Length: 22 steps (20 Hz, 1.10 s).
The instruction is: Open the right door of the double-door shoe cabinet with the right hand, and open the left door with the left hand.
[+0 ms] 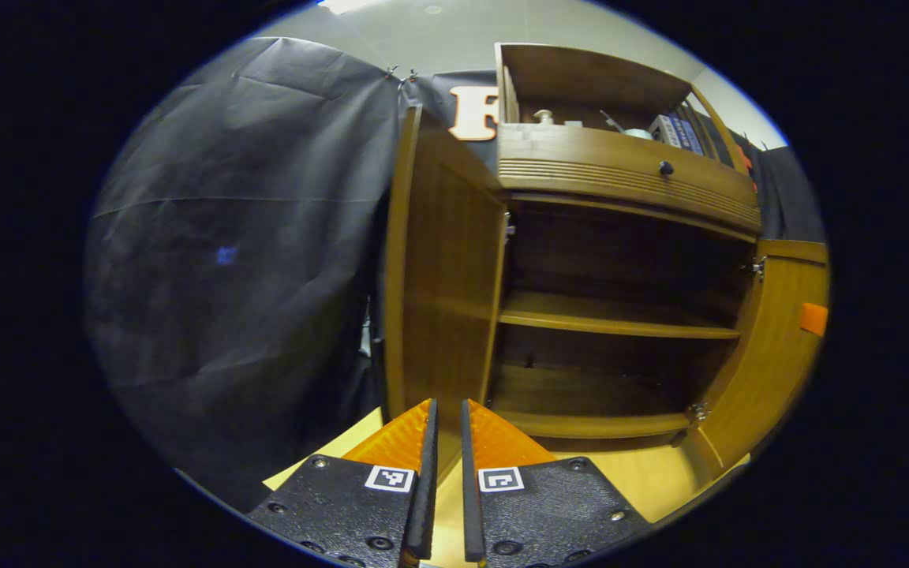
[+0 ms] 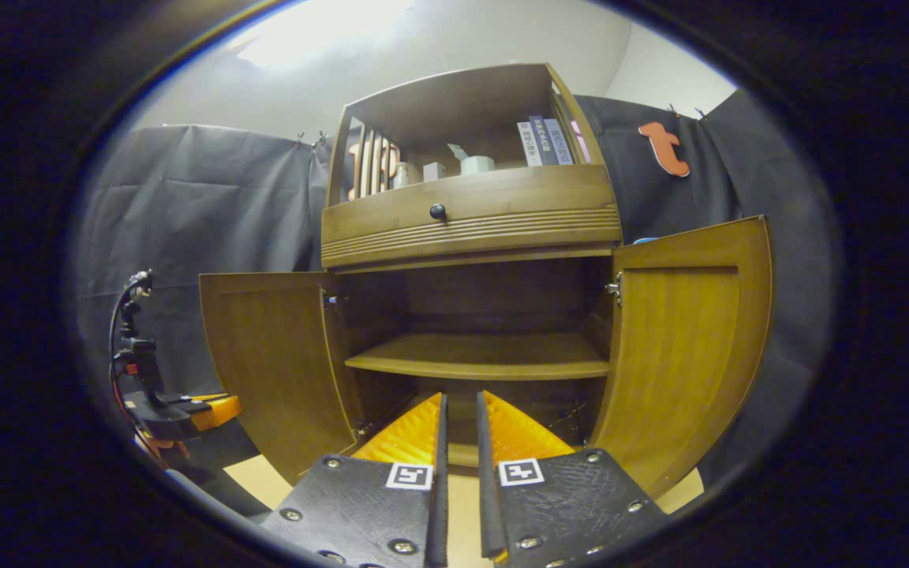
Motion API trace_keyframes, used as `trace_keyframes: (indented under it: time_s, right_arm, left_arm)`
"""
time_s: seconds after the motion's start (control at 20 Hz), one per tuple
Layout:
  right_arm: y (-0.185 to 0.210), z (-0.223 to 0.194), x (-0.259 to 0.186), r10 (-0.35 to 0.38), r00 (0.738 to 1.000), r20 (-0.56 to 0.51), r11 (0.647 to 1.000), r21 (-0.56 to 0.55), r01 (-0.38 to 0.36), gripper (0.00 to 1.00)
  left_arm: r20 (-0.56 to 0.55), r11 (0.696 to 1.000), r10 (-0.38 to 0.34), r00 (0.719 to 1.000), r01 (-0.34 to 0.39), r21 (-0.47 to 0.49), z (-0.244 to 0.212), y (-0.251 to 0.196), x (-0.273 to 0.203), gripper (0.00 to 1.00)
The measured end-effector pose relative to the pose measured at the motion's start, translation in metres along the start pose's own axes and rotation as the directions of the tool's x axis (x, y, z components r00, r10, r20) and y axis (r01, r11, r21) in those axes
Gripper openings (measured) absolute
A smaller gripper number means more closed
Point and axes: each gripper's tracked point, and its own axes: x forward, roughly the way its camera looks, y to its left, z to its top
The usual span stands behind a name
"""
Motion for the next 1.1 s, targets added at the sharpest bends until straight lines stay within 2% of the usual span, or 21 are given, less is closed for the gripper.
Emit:
trace_keyframes:
  time_s: [0.25, 0.3, 0.35, 0.55, 0.85, 1.1]
  right_arm:
    - [-0.014, 0.005, -0.01, -0.041, 0.999, 0.014, 0.999, 0.015, 0.041, 0.16]
    - [-0.017, 0.007, -0.012, -0.051, 0.999, 0.018, 0.999, 0.016, 0.051, 0.16]
    - [-0.021, 0.009, -0.014, -0.061, 0.998, 0.024, 0.998, 0.017, 0.061, 0.16]
    - [-0.03, 0.022, -0.027, -0.099, 0.993, 0.058, 0.995, 0.021, 0.098, 0.16]
    - [-0.035, 0.062, -0.031, -0.122, 0.982, 0.145, 0.992, 0.008, 0.122, 0.16]
    - [-0.026, 0.098, -0.03, -0.113, 0.972, 0.204, 0.993, -0.011, 0.118, 0.16]
  left_arm:
    - [0.049, 0.988, -0.156, 0.987, 0.155, 0.014, 0.033, -0.075, -0.003, 0.16]
    - [0.065, 0.982, -0.188, 0.98, 0.187, 0.013, 0.043, -0.089, -0.005, 0.24]
    - [0.079, 0.977, -0.215, 0.973, 0.215, 0.011, 0.053, -0.103, -0.005, 0.16]
    - [0.132, 0.951, -0.308, 0.942, 0.31, 0.009, 0.088, -0.148, -0.011, 0.16]
    - [0.198, 0.908, -0.412, 0.89, 0.42, 0.003, 0.135, -0.194, -0.022, 0.16]
    - [0.223, 0.889, -0.45, 0.864, 0.457, 0.025, 0.16, -0.213, -0.031, 0.16]
